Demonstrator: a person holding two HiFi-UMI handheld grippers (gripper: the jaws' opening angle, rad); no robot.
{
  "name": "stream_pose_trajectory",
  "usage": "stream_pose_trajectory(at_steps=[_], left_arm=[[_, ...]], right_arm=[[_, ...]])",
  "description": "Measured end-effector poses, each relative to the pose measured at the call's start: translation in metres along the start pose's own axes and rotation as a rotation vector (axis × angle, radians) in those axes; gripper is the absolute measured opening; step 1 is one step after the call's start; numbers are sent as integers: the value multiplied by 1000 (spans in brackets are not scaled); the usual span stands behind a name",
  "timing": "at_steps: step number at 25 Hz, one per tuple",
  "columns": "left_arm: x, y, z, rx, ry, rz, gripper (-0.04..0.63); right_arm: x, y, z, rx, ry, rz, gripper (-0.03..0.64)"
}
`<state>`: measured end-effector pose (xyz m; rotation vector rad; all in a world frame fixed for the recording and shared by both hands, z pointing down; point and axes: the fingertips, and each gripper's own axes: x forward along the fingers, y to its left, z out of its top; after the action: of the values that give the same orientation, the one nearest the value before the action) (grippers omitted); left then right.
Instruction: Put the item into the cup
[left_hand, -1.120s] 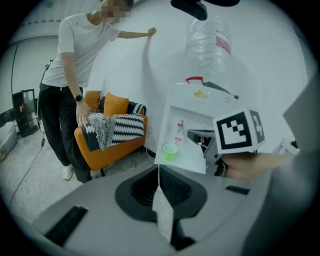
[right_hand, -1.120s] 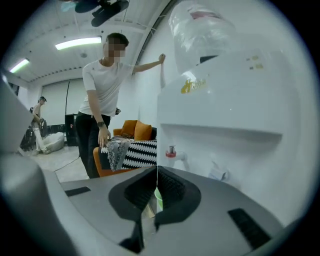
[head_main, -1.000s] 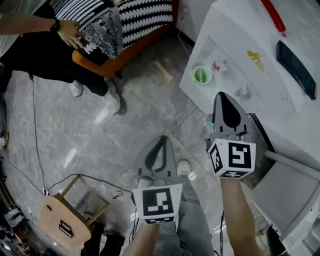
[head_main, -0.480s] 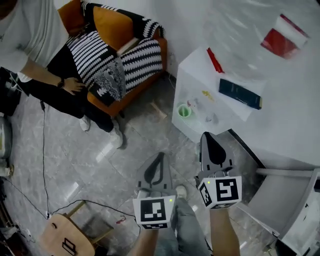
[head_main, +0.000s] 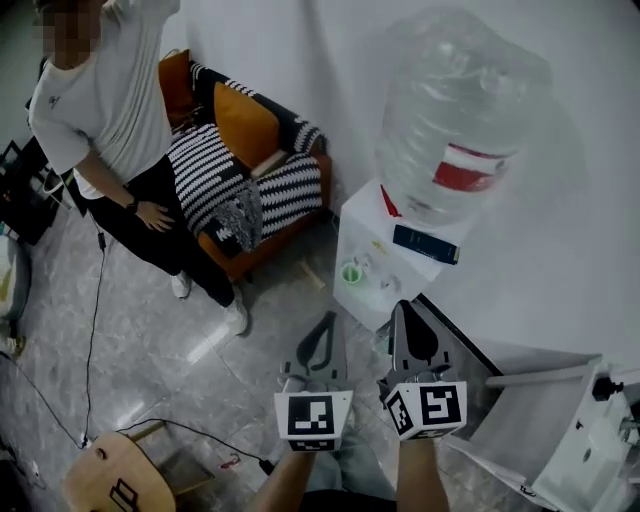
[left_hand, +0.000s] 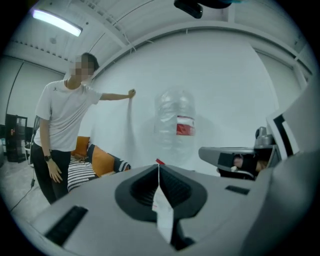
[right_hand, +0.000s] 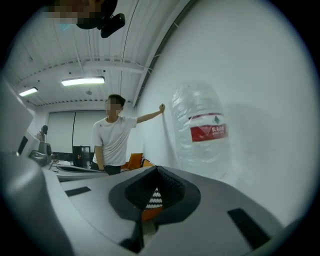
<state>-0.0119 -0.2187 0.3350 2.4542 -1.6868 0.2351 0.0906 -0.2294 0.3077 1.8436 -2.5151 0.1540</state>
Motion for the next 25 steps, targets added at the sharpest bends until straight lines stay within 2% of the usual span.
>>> stream_pose_trajectory(at_steps=[5,10,15,19,25], left_arm=[[-23,-17,42,-5,-53,-6,14],[-37,-36,68,0,-102,-45,14],[-41,-47,96,-12,-151,-67,14],[-36,-46,103,41,-161,-45,14],[-32,-45,109,66,-170,-34,14]], right_arm=[[-28,8,42,-17,-42,4,9],[-48,11,57,11,-65,-7,9],[-58,9,81,-24,-104,-1,9],[-57,5,98,-40,-130,17,9],[-51,11,99,-73,-143,51,9]])
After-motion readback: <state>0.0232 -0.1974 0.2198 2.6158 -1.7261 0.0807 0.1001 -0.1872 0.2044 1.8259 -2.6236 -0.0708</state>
